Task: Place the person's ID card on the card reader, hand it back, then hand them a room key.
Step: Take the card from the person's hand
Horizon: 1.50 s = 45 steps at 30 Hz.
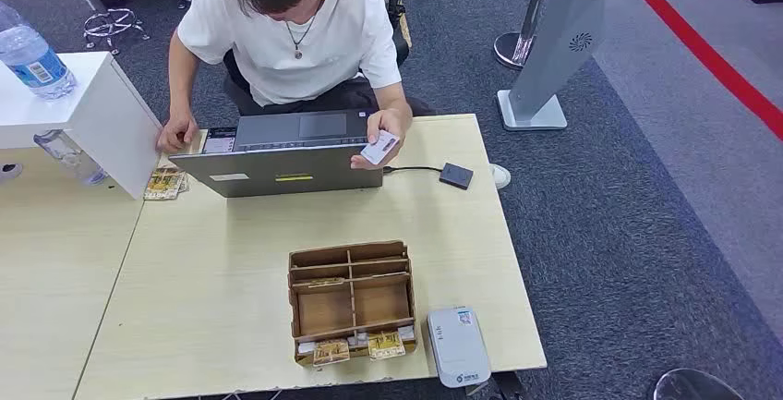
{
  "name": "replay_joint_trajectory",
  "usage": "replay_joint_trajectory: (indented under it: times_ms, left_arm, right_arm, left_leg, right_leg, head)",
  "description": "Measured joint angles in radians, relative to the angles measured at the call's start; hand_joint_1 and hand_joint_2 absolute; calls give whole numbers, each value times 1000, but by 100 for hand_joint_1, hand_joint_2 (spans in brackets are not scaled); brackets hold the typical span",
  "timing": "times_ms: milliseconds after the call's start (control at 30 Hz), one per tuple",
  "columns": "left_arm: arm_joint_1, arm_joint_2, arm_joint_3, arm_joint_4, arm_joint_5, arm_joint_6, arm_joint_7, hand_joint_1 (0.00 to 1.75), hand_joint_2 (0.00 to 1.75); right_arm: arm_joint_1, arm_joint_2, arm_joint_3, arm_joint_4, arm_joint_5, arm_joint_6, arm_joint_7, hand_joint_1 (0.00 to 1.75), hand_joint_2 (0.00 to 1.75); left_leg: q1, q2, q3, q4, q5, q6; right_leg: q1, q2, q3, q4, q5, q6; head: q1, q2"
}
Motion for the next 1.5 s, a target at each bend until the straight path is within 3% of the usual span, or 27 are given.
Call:
replay_joint_trajectory:
  times_ms: [467, 833, 933, 1033, 1133, 1300, 1500]
  left_arm:
    - [-42, -66, 4, 45, 262, 119, -131, 0, 0]
    - [-62, -95, 4, 75, 323, 216, -146, 0, 0]
    - [-64, -98, 4, 80, 319, 224, -137, 0, 0]
    - [-66, -100, 4, 81, 317, 222, -136, 0, 0]
    - [-67, -101, 4, 81, 319, 215, -138, 0, 0]
    - [-67, -102, 4, 84, 326, 202, -142, 0, 0]
    - [-69, -103, 7, 89, 324, 194, -142, 0, 0]
  right_arm:
    - [-36, -2, 30, 21, 301, 52, -193, 0, 0]
    - [-13, -94, 176, 63, 564, 113, -190, 0, 0]
    - [0, -122, 216, 69, 592, 133, -232, 0, 0]
    - [10, -147, 244, 70, 587, 161, -324, 0, 0]
    - [33, -174, 271, 49, 522, 230, -427, 0, 0]
    - [164, -263, 442, -197, 127, 425, -468, 0, 0]
    - [293, -452, 739, -546, -302, 418, -472, 0, 0]
  left_leg:
    - [0, 0, 0, 0, 0, 0]
    - [0, 0, 0, 0, 0, 0]
    - [-1, 0, 0, 0, 0, 0]
    - [-1, 0, 0, 0, 0, 0]
    - [-1, -1, 0, 0, 0, 0]
    - [-1, -3, -1, 0, 0, 1]
    - [-2, -2, -1, 0, -1, 2]
  right_leg:
    - [0, 0, 0, 0, 0, 0]
    - [0, 0, 0, 0, 0, 0]
    - [0, 0, 0, 0, 0, 0]
    - [0, 0, 0, 0, 0, 0]
    - [0, -1, 0, 0, 0, 0]
    - [-1, -2, 0, 0, 0, 0]
    - [-3, -2, 0, 0, 0, 1]
  head:
    - [0, 0]
    - [0, 0]
    - [0, 0]
    - [0, 0]
    - [0, 0]
    - [0, 0]
    - [0, 0]
